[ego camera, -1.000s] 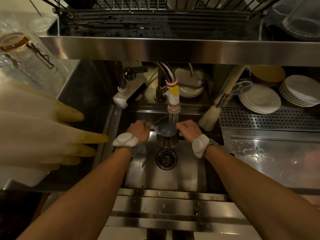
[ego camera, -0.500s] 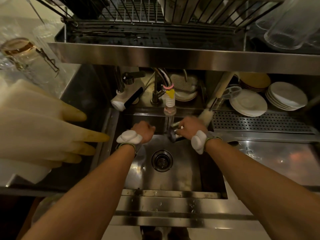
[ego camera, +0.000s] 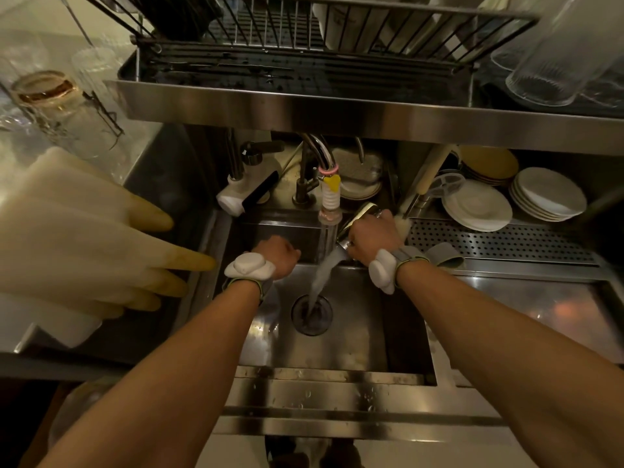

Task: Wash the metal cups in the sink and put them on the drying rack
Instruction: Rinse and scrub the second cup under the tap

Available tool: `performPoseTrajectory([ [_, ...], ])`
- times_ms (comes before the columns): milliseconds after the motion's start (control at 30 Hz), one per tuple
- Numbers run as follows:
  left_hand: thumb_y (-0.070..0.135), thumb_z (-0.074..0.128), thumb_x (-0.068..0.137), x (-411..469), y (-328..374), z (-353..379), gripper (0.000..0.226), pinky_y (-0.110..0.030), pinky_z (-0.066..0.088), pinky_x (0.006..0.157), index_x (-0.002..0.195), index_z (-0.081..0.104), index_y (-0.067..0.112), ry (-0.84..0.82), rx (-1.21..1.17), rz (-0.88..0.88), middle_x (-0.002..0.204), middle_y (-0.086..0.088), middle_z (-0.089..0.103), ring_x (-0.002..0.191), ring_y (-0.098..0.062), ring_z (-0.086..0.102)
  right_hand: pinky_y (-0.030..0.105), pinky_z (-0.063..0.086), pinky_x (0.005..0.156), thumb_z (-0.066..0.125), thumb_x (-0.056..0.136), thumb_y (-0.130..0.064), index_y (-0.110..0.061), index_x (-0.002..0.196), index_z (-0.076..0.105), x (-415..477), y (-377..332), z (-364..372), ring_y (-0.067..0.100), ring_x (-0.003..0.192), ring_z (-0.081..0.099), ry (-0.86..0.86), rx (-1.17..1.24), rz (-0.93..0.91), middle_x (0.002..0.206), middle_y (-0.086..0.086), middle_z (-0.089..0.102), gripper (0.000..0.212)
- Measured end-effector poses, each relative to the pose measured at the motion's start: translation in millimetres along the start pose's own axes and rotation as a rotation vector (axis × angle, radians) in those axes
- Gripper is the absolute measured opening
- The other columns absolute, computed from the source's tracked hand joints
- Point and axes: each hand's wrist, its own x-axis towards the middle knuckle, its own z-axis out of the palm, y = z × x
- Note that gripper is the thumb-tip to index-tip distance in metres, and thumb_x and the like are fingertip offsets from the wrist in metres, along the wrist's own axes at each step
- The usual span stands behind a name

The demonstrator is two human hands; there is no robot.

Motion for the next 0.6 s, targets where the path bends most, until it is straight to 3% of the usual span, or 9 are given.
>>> performPoseTrajectory([
  [100,0.041,0.054,0.092,-2,1,-2,0.034,-0.039,0.046,0.099,0.111,0.069,0.018,0.016,0.002,-0.003,0.122,-0.011,0.065,0.115,-0.033,0.058,0.041,0.033,0.097,0.058,0.085,-0.033,-0.018,0.078,0.058,-1,1,-2,0.028,0.097,0.060,-0.023,0.091,0.027,0.094,0.008,0.067,0.016],
  [200,0.042,0.053,0.092,-3,2,-1,0.033,-0.043,0.042,0.104,0.111,0.069,0.020,0.020,0.024,-0.011,0.124,-0.009,0.064,0.117,-0.033,0.057,0.039,0.051,0.081,0.059,0.088,-0.031,-0.007,0.087,0.068,-2,3,10,0.030,0.090,0.064,-0.084,0.441,0.156,0.093,0.013,0.067,0.026],
  [267,0.042,0.053,0.092,-2,0,0,0.032,-0.044,0.041,0.105,0.112,0.068,0.022,0.018,0.030,-0.022,0.124,-0.008,0.064,0.118,-0.032,0.056,0.038,0.050,0.073,0.056,0.091,-0.028,-0.001,0.084,0.066,-5,1,26,0.030,0.082,0.062,-0.125,0.646,0.239,0.086,0.017,0.065,0.029],
  [367,0.040,0.051,0.093,-2,-5,2,0.033,-0.036,0.044,0.099,0.115,0.066,0.020,0.007,0.044,-0.036,0.125,-0.009,0.064,0.118,-0.032,0.057,0.038,0.047,0.078,0.048,0.095,-0.022,0.002,0.092,0.065,-7,-8,47,0.027,0.081,0.058,-0.204,0.894,0.365,0.088,0.015,0.060,0.031],
  [500,0.039,0.049,0.095,-3,-8,5,0.035,-0.034,0.044,0.093,0.117,0.066,0.018,0.001,0.084,-0.049,0.126,-0.012,0.062,0.118,-0.034,0.057,0.032,0.045,0.063,0.052,0.089,-0.040,-0.013,0.062,0.052,-10,-26,63,0.021,0.060,0.053,-0.243,1.308,0.545,0.063,0.006,0.054,0.038],
  [600,0.039,0.050,0.094,-1,-10,7,0.035,-0.036,0.046,0.095,0.117,0.066,0.020,0.003,0.097,-0.049,0.126,-0.014,0.062,0.118,-0.035,0.057,0.031,0.045,0.059,0.060,0.085,-0.039,-0.012,0.060,0.054,-7,-25,69,0.020,0.056,0.053,-0.178,1.299,0.569,0.059,0.005,0.054,0.038],
])
